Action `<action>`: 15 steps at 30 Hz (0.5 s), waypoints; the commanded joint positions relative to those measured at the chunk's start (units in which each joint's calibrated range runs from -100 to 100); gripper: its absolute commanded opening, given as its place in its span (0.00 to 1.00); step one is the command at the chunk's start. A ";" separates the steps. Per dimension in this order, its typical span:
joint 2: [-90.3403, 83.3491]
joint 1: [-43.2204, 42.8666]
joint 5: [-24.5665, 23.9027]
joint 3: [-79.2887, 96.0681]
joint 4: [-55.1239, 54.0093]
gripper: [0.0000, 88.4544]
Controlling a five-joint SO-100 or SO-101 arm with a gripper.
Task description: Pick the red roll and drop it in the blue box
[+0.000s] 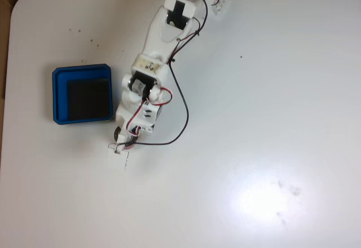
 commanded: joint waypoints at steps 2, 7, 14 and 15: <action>-16.88 3.21 -0.16 10.34 -0.97 0.01; -31.93 3.60 -0.16 26.60 -1.71 0.01; -42.63 9.95 -0.16 32.62 -1.96 0.01; -42.71 11.61 0.01 32.53 -1.96 0.01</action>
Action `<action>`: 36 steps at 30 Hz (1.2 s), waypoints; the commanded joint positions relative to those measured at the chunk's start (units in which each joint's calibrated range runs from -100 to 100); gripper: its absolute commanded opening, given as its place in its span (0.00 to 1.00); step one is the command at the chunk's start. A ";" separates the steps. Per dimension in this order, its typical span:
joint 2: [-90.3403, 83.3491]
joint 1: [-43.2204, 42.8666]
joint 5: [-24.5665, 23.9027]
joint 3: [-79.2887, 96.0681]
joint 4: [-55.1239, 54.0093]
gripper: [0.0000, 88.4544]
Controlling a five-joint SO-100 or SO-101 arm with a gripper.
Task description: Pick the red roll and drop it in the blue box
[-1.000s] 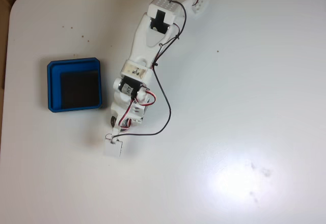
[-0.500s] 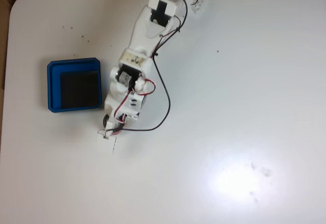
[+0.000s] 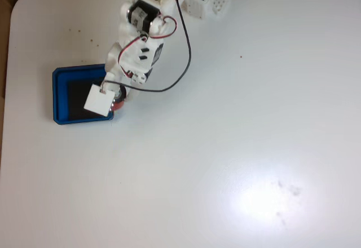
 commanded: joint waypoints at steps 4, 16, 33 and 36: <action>-4.27 10.04 0.01 0.33 -4.60 0.01; -0.18 17.86 -0.16 0.33 -10.71 0.01; 14.29 17.37 -0.25 -1.11 -11.04 0.02; 14.29 17.37 -0.25 -1.11 -11.04 0.08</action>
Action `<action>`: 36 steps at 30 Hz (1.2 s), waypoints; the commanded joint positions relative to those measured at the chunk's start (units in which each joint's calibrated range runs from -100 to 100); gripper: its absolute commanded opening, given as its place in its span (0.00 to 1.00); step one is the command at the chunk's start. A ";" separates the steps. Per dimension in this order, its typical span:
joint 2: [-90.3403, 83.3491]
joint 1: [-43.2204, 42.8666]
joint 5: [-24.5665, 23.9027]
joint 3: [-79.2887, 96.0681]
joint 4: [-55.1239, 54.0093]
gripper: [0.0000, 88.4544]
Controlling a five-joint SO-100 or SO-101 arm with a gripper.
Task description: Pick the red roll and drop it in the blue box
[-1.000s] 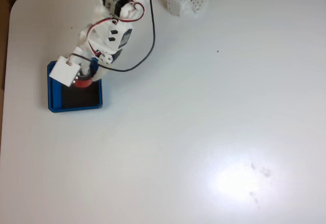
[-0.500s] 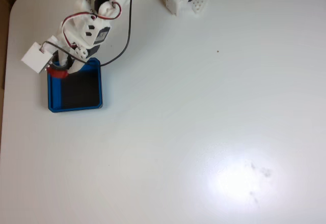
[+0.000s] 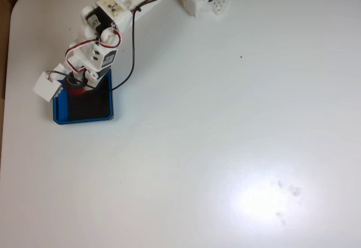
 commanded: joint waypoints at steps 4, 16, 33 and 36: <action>-0.86 -0.15 -0.16 -0.75 -1.18 0.12; -37.15 0.05 -0.43 35.19 -12.74 0.12; -99.69 -5.91 0.36 105.27 -44.17 0.12; -106.80 -8.16 0.45 111.65 -44.17 0.12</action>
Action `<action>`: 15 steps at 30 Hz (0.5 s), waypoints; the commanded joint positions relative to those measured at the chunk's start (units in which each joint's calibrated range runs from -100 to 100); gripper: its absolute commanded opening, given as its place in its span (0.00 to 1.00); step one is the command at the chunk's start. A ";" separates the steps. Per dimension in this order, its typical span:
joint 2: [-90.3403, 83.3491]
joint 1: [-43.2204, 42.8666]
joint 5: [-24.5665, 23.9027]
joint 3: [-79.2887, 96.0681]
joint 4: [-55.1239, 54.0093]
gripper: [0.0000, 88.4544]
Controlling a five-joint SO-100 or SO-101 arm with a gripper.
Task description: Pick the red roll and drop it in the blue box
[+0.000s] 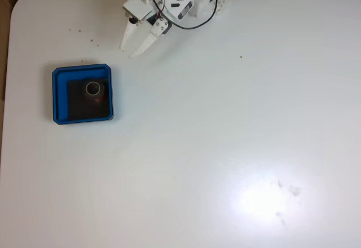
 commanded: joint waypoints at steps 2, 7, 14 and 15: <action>-9.89 -3.59 0.37 8.07 -1.48 0.12; -10.14 -7.98 0.37 8.43 -1.23 0.12; -10.90 -23.22 0.37 8.43 8.01 0.12; -10.90 -26.25 0.37 8.43 9.74 0.12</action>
